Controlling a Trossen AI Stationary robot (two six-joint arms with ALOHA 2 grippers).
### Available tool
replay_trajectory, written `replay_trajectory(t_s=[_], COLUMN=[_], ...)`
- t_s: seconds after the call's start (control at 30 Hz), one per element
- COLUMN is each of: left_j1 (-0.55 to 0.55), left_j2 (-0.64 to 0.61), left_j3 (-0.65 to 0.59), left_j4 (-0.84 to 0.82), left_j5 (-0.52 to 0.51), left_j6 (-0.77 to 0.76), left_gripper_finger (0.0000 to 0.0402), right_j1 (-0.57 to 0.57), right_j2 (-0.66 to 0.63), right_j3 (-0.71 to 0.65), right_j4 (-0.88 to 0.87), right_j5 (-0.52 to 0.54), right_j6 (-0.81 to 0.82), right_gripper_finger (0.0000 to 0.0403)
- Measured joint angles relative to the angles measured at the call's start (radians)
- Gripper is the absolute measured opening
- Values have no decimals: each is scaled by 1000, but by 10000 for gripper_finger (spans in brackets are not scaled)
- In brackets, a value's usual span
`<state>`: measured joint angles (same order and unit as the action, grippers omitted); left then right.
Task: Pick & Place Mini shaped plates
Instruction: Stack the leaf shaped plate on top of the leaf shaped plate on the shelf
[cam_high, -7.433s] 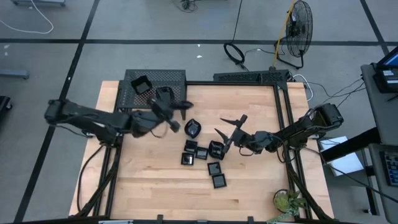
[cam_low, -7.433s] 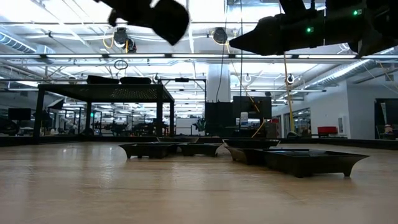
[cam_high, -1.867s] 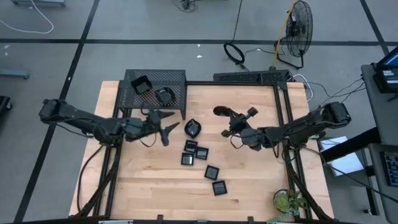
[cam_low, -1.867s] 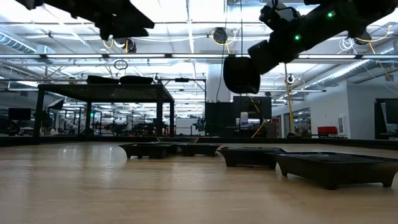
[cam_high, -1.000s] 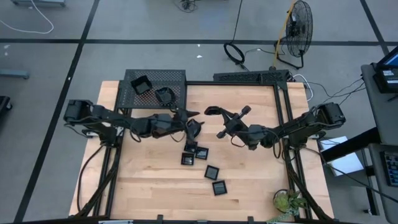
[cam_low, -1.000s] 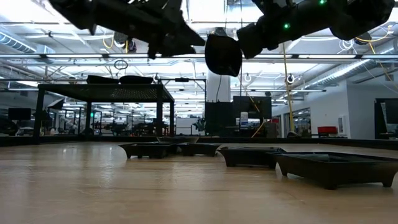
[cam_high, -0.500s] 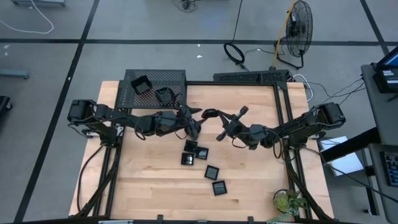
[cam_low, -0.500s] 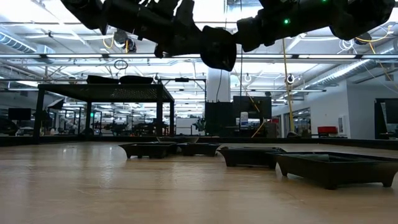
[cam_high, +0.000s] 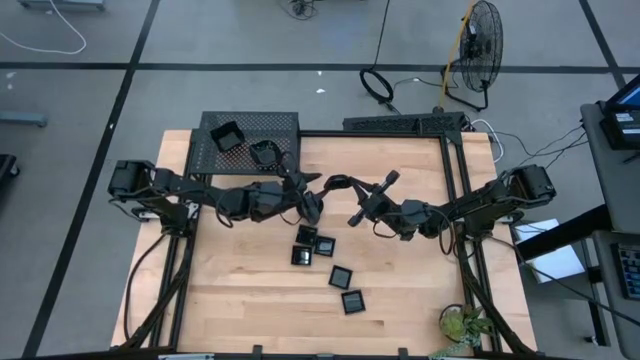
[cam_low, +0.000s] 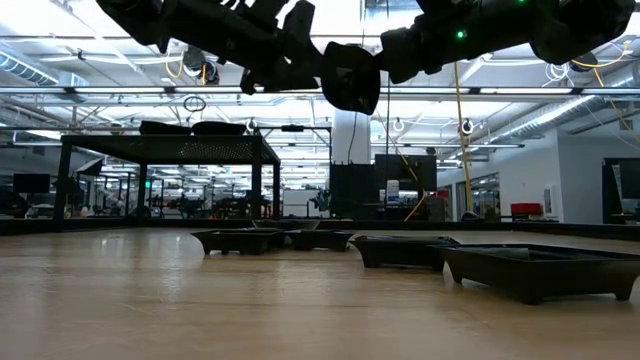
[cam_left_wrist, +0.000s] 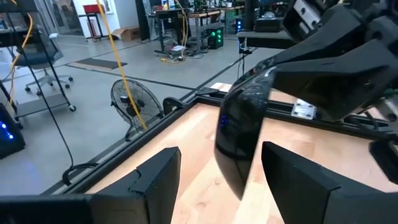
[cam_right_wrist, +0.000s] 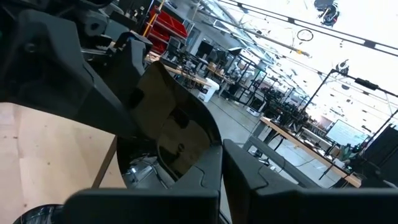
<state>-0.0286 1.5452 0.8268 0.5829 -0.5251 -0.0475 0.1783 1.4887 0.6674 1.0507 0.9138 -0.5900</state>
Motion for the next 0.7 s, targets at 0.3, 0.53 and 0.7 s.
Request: replay_trajectory(t_s=[0.3,0.53,0.7], left_j1=[-23,-29,-33], left_j2=[0,0,0], left_j3=[0,0,0], left_j4=[4,7,25], left_j5=[-56,-103,-105], left_j6=[19,-8,-7], left_gripper_finger=[199,55,13], right_j1=[0,0,3], right_j2=[0,0,0], right_j3=[0,0,0], right_j4=[0,-5,-13], right_j5=[0,-1,-1], right_j6=[1,2,2], right_gripper_finger=[0,1,28])
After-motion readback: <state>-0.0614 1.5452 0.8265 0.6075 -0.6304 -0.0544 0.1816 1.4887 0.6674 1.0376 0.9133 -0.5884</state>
